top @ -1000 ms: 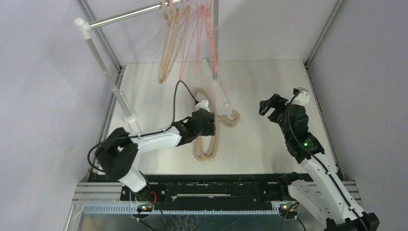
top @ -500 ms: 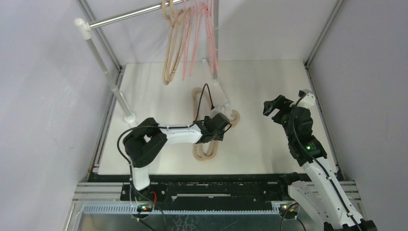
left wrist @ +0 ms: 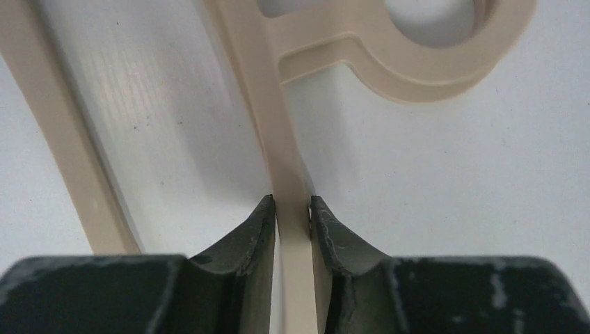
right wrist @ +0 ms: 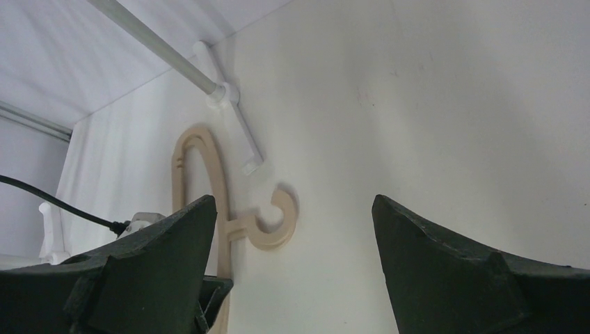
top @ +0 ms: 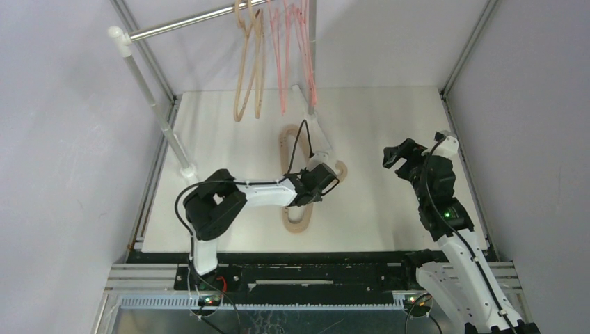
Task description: Organize the hangers
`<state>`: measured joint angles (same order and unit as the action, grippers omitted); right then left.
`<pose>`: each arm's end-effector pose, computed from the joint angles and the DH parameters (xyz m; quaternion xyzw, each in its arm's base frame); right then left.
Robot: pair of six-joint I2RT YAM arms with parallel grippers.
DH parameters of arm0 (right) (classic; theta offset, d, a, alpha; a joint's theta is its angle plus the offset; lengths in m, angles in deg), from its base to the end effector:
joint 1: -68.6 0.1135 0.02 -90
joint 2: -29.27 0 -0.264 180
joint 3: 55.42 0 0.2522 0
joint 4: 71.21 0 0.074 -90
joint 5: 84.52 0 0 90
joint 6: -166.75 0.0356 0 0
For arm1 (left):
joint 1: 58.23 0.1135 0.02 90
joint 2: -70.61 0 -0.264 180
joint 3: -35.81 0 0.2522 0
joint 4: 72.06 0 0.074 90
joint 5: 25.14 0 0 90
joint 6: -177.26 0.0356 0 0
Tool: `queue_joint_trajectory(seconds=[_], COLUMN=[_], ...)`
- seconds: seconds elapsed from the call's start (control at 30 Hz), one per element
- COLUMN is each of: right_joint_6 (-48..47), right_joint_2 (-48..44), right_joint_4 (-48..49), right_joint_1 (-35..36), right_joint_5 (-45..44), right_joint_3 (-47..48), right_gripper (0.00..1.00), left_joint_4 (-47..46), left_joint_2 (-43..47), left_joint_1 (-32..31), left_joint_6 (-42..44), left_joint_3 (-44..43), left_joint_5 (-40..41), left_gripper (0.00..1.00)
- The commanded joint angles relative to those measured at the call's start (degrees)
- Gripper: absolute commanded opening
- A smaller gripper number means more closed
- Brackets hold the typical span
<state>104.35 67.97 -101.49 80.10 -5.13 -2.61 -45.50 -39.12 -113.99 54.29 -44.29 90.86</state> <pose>0.1613 0.0261 0.3097 0.1665 0.7805 0.1305 0.5883 0.2308 -0.3114 0.1492 0.1201 0.9268 -0.0442 0.3530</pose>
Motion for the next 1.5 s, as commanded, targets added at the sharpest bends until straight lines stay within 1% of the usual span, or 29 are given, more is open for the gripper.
queue_joint_trajectory(seconds=[0.0, 0.07, 0.1, 0.13, 0.17, 0.2, 0.23, 0.5, 0.7, 0.8, 0.9, 1.03, 1.17, 1.3, 1.47], right_joint_6=[0.7, 0.9, 1.0, 1.1, 1.2, 1.2, 1.2, 1.8, 2.4, 2.4, 2.6, 3.0, 3.3, 3.4, 3.4], right_joint_2=[-0.3, 0.0, 0.1, 0.2, 0.4, 0.4, 0.5, 1.1, 1.1, 0.8, 0.7, 0.6, 0.5, 0.1, 0.4], right_joint_4=[1.8, 2.1, 2.3, 2.3, 2.4, 2.5, 2.6, 3.5, 3.8, 3.9, 3.8, 3.8, 4.0, 4.1, 4.0], right_joint_1=[-0.6, -0.6, -0.6, -0.6, -0.6, -0.6, -0.6, -0.6, -0.6, -0.7, -0.7, -0.6, -0.7, -0.6, -0.5], right_joint_5=[0.8, 1.1, 1.4, 1.5, 1.6, 1.7, 1.7, 2.3, 3.0, 3.0, 3.5, 4.0, 4.6, 4.9, 5.2], right_joint_3=[0.3, 0.3, 0.2, 0.2, 0.2, 0.3, 0.2, -0.4, -0.9, -0.9, -1.0, -1.1, -1.1, -1.2, -0.8], right_gripper=[0.91, 0.91, 0.91, 0.91, 0.91, 0.91, 0.91, 0.91, 0.91, 0.91, 0.9, 0.9, 0.9, 0.9, 0.9], left_joint_4=[3.6, 3.9, 4.1, 4.4, 4.8, 5.4, 6.0, 8.8, 8.7, 7.3, 4.9, 0.7, -0.8, -2.6, -4.5], left_joint_2=[-0.2, 1.0, 1.6, 2.3, 3.1, 3.9, 4.8, 15.2, 20.4, 22.0, 25.5, 32.6, 41.2, 50.8, 60.5], left_joint_1=[-0.1, -0.2, -0.2, -0.3, -0.3, -0.5, -0.7, -2.5, -3.0, -3.0, -3.0, -2.8, -2.4, 0.4, 7.4], left_joint_6=[1.4, 1.5, 1.6, 1.6, 1.7, 1.8, 2.0, 4.0, 3.0, 1.2, -2.2, -5.2, -7.8, -8.4, -8.0], left_joint_3=[1.0, 1.3, 1.4, 1.5, 1.6, 1.6, 1.7, 2.6, 4.8, 9.1, 14.1, 20.9, 25.9, 29.7, 32.8], left_joint_5=[2.6, 3.1, 3.3, 3.4, 3.7, 4.0, 4.4, 5.1, 1.2, -0.3, 0.6, 4.1, 8.5, 11.1, 9.5], left_gripper=[0.25, 0.24, 0.23, 0.19, 0.12, 0.03, 0.01, 0.0, 0.0, 0.0, 0.0, 0.0, 0.0, 0.0, 0.0])
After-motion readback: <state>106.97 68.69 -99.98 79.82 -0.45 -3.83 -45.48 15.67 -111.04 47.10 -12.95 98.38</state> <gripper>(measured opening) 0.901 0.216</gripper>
